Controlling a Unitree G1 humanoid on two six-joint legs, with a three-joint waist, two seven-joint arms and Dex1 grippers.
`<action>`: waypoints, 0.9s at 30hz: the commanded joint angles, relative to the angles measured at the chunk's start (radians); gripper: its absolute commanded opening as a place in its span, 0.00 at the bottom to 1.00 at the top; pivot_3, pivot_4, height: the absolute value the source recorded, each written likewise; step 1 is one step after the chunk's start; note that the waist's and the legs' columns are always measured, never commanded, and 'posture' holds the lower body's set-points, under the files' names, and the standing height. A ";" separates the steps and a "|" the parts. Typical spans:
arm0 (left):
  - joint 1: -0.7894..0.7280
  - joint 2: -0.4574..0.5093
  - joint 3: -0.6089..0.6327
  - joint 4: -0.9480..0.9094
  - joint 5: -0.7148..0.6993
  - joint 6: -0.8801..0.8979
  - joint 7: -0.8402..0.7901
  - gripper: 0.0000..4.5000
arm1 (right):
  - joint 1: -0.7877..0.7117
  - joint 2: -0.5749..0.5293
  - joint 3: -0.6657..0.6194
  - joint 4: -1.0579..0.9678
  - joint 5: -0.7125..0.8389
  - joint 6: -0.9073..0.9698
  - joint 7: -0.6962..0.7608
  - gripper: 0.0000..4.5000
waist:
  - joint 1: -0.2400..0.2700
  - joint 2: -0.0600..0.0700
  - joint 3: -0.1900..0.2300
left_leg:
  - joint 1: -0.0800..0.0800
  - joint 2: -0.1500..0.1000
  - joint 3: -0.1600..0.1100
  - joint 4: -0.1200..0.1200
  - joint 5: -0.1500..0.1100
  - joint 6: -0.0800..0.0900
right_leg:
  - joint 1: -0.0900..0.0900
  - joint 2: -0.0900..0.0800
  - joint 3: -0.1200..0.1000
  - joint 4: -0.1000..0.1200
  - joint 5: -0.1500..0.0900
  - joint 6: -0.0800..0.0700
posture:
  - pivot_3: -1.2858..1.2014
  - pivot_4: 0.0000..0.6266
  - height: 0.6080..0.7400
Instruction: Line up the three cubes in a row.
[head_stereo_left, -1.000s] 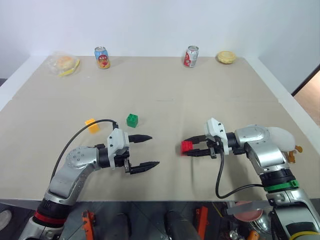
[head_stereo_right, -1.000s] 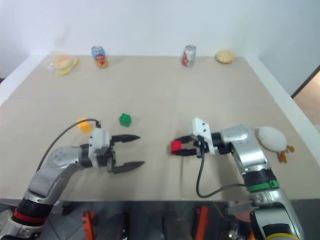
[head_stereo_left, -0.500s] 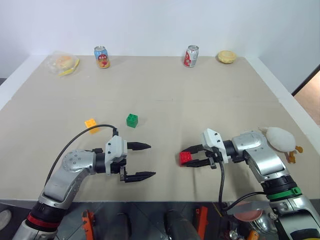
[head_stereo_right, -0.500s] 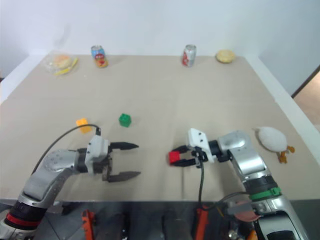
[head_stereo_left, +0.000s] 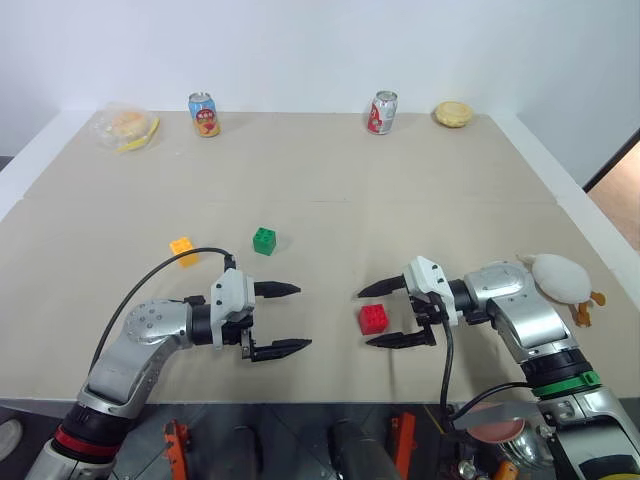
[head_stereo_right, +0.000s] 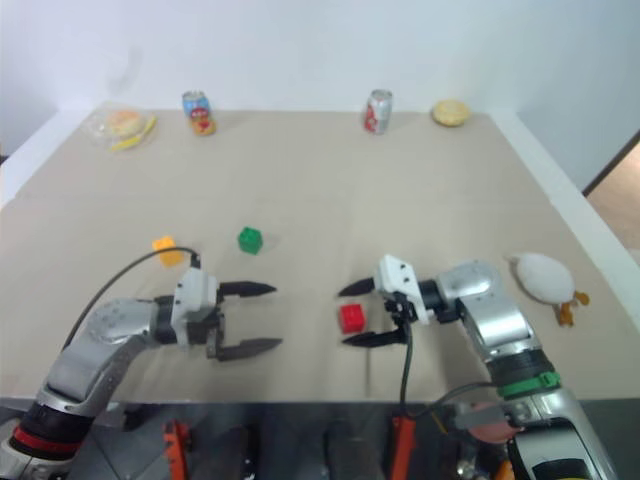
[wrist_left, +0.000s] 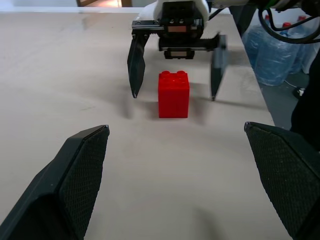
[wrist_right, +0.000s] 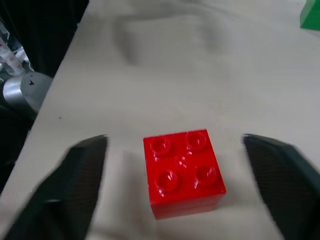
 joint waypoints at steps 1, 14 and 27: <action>-0.002 -0.026 0.059 -0.043 -0.029 0.022 0.075 1.00 | -0.054 -0.014 -0.083 -0.104 0.115 0.103 -0.009 0.99 | 0.000 0.000 0.000 | 0.000 0.000 0.000 0.000 0.000 0.000 | 0.000 0.000 0.000 0.000 0.000 0.000 | 0.52 0.24 0.95; -0.095 -0.396 0.146 0.003 0.257 0.109 0.843 1.00 | -0.122 0.164 -0.241 -0.299 0.229 0.408 -0.573 0.99 | 0.004 -0.002 0.000 | -0.001 -0.001 -0.002 0.002 0.000 0.000 | 0.002 0.000 -0.001 0.000 0.004 0.006 | 0.52 0.24 0.95; -0.246 -0.456 0.126 0.369 0.325 0.087 0.868 1.00 | -0.089 0.179 -0.203 -0.318 0.210 0.379 -0.600 0.99 | 0.004 -0.002 0.000 | -0.001 -0.001 -0.003 0.001 0.000 0.000 | 0.002 0.001 -0.001 -0.001 0.004 0.006 | 0.52 0.24 0.95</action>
